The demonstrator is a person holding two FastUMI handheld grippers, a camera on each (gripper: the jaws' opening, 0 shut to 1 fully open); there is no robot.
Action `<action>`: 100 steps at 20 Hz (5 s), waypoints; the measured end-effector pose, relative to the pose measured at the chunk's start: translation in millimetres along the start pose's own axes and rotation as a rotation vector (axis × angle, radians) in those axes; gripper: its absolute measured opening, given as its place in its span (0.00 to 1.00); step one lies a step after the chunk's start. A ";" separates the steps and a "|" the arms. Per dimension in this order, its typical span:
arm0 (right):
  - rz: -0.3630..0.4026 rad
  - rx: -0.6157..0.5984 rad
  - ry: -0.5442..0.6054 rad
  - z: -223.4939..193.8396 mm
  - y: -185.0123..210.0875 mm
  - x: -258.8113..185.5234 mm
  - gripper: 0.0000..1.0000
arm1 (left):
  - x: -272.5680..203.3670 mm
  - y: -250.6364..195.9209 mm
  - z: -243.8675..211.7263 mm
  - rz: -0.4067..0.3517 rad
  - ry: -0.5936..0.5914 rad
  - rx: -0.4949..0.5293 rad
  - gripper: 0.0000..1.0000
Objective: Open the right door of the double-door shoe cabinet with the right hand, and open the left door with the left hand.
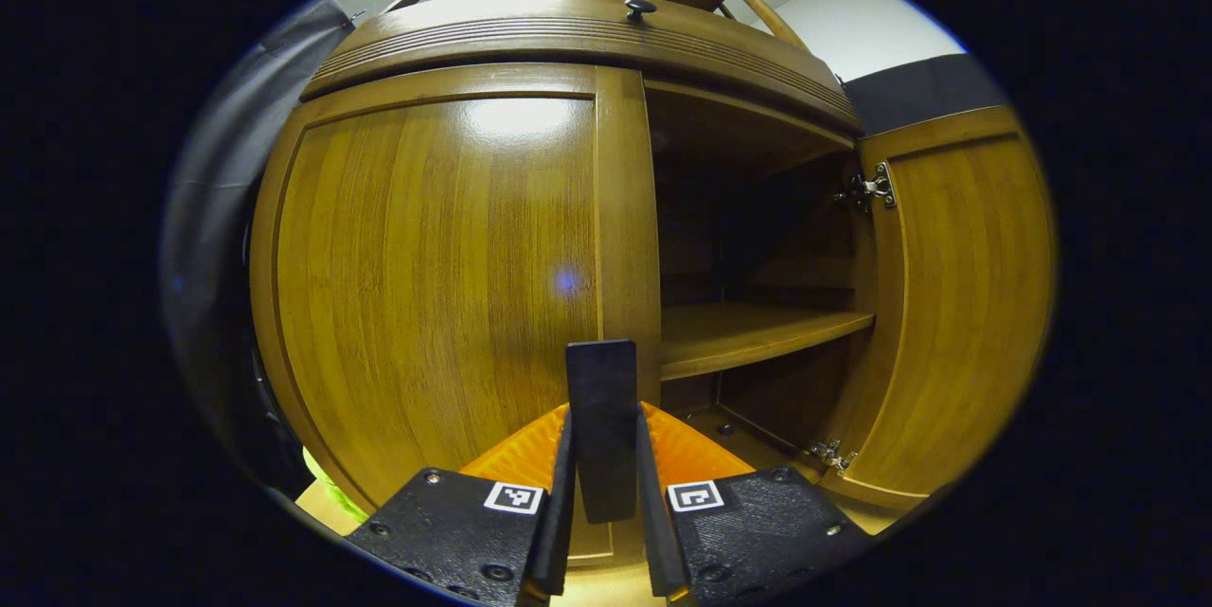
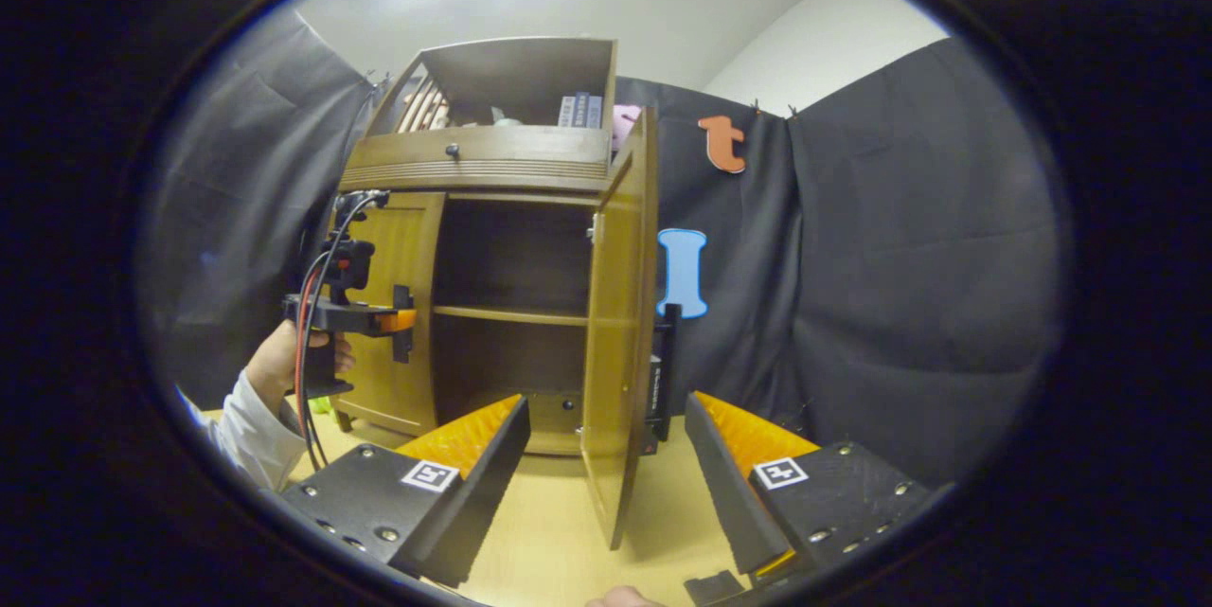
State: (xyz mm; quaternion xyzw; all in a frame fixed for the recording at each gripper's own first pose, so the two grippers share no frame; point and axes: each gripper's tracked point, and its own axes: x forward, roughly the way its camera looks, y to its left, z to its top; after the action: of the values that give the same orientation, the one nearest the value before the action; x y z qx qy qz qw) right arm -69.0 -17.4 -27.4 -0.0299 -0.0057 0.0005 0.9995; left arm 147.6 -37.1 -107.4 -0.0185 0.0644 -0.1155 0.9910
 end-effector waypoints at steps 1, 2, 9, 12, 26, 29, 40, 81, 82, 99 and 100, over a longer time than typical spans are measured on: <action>-0.004 -0.005 0.013 -2.6 5.5 -0.7 0.96 | -0.5 0.4 0.5 0.003 -0.017 -0.004 0.34; 0.001 -0.005 0.014 -2.3 10.4 -2.5 0.98 | -1.5 0.1 1.0 0.005 -0.018 0.009 0.34; 0.021 -0.027 0.013 -2.7 39.1 -16.1 0.96 | -25.3 -2.0 -3.2 -0.051 0.028 0.002 0.33; -0.012 -0.015 -0.015 5.0 33.6 -24.2 0.97 | -45.8 -3.5 -2.7 -0.114 0.048 -0.003 0.34; -0.122 0.036 -0.083 28.0 1.4 -51.6 0.97 | -138.6 17.4 3.9 -0.242 0.091 -0.098 0.31; -0.127 0.047 -0.094 29.9 0.1 -52.2 0.96 | -155.3 26.3 4.6 -0.258 0.092 -0.102 0.31; -0.102 0.019 -0.090 27.0 21.4 -47.9 0.98 | -203.1 63.2 11.7 -0.258 0.076 -0.097 0.31; 0.097 0.154 0.000 10.9 109.8 -13.7 0.98 | -271.3 227.3 3.0 -0.007 0.089 -0.092 0.08; 0.096 0.145 0.002 9.7 108.9 -14.5 0.98 | -273.3 224.7 2.8 -0.004 0.088 -0.072 0.08; 0.106 0.129 0.026 -17.6 71.5 -6.7 0.98 | -314.8 237.5 44.4 0.372 -0.036 -0.071 0.72; 0.113 0.135 0.027 -19.4 70.3 -6.6 0.98 | -319.0 234.2 52.1 0.395 -0.051 -0.061 0.77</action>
State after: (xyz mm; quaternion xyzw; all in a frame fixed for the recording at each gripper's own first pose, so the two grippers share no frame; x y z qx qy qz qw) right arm -75.3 51.6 -51.1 0.0374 0.0094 0.0571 0.9976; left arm -100.3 265.6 -28.5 -0.0385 0.0452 0.0836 0.9947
